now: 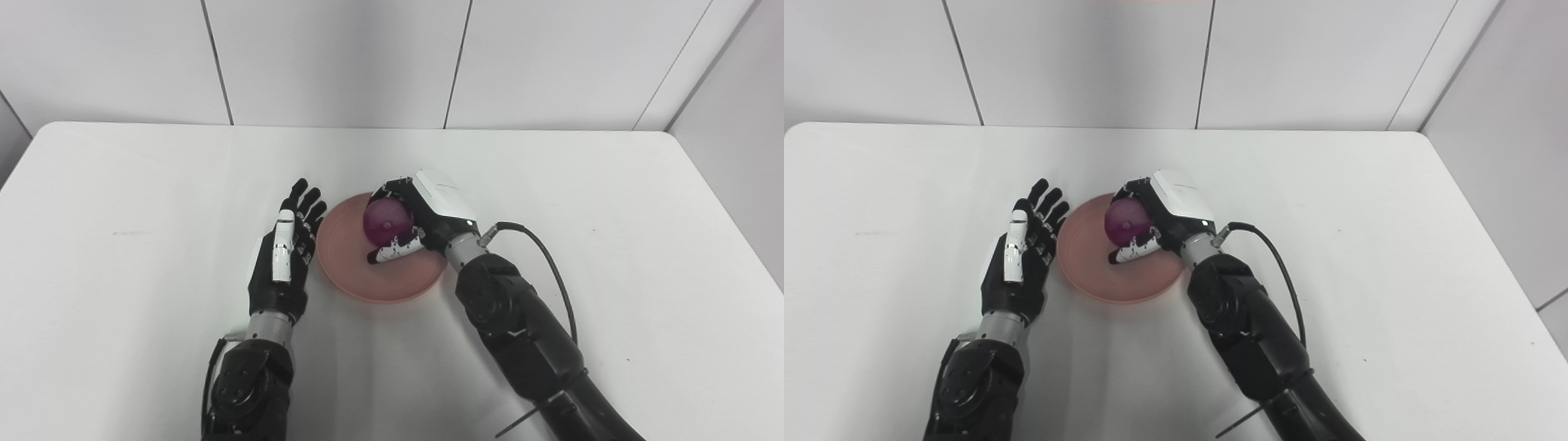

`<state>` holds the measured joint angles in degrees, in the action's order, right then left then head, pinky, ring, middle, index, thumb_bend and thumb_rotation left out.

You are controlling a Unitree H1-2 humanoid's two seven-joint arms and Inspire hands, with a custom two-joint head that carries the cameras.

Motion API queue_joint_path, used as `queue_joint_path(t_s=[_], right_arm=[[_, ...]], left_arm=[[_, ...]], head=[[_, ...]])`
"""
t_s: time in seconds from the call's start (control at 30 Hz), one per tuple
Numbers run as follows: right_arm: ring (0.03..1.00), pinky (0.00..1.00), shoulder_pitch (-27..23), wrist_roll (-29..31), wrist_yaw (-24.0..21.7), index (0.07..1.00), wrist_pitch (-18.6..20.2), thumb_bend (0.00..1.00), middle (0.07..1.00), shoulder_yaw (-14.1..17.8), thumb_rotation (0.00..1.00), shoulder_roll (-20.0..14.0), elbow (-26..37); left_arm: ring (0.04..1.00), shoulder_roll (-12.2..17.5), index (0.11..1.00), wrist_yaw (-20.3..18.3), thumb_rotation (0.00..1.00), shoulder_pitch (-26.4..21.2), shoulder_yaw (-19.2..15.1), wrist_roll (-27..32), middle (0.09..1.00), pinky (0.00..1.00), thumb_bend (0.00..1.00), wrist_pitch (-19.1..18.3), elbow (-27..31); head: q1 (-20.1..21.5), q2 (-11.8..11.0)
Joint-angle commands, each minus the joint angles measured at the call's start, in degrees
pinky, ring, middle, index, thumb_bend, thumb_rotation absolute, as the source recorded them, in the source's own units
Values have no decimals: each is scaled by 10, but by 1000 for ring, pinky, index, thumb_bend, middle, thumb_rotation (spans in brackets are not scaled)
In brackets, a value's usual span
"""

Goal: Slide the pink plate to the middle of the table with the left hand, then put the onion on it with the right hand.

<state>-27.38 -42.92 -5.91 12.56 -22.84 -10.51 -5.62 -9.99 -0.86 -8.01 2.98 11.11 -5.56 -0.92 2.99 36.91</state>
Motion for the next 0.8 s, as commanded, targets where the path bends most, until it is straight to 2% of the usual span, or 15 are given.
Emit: queue_joint_path(t_s=[0.0, 0.17, 0.2, 0.23, 0.3, 0.33, 0.37, 0.43, 0.47, 0.5, 0.53, 0.6, 0.77], right_arm=[[347, 239, -11, 4, 8, 489, -26, 518, 471, -1, 137, 3, 4], [452, 330, -7, 5, 17, 491, -22, 522, 567, 2, 149, 8, 7], [463, 332, -7, 6, 18, 556, -21, 695, 580, 2, 203, 8, 8], [471, 334, -7, 8, 16, 597, -23, 803, 588, 2, 237, 8, 8], [359, 251, -7, 16, 7, 649, -26, 897, 476, 0, 277, 6, 10], [230, 155, -8, 20, 2, 672, -27, 925, 332, -1, 282, 5, 11], [218, 146, -9, 24, -7, 675, -31, 928, 318, -3, 282, 1, 11], [258, 173, -10, 31, -20, 708, -39, 952, 360, -9, 291, -5, 11], [353, 255, -11, 34, -25, 729, -43, 964, 461, -11, 299, -8, 10], [403, 297, -12, 33, -32, 740, -45, 969, 513, -15, 303, -12, 12], [603, 501, -13, 32, -38, 772, -45, 980, 675, -17, 331, -15, 13], [779, 741, -13, 30, -42, 820, -49, 997, 811, -21, 359, -20, 16], [856, 839, -13, 26, -43, 886, -54, 998, 877, -25, 399, -29, 22]], left_arm=[[938, -19, 926, 5, 1000, 12, 6, -1, 942, 946, 432, -11, -7], [939, -20, 926, 7, 1000, 12, 5, -2, 944, 947, 430, -14, -4], [939, -20, 926, 8, 1000, 12, 5, -2, 945, 946, 428, -14, -3], [939, -20, 927, 9, 1000, 12, 5, -1, 946, 946, 428, -16, -2], [938, -19, 926, 9, 1000, 12, 6, -1, 944, 945, 428, -18, -1], [939, -19, 925, 9, 1000, 12, 6, -1, 944, 946, 427, -18, -1], [939, -18, 925, 8, 1000, 11, 6, 0, 944, 946, 427, -17, -1], [941, -17, 928, 7, 1000, 11, 6, 2, 948, 947, 427, -17, -1], [942, -16, 929, 7, 1000, 11, 6, 2, 951, 946, 426, -17, -1], [943, -16, 930, 7, 1000, 10, 6, 2, 952, 945, 426, -17, -1], [942, -16, 928, 8, 1000, 10, 6, 2, 951, 942, 428, -18, -1], [944, -16, 929, 9, 1000, 10, 6, 1, 950, 945, 433, -19, -1], [950, -15, 933, 8, 1000, 10, 5, 2, 953, 947, 435, -17, -3]], head=[[-1, -1], [1, 0], [1, 0], [1, 0], [2, 0], [2, 0], [3, 0], [3, 0], [3, 0], [4, 0], [4, 0], [5, 0], [6, 0]])
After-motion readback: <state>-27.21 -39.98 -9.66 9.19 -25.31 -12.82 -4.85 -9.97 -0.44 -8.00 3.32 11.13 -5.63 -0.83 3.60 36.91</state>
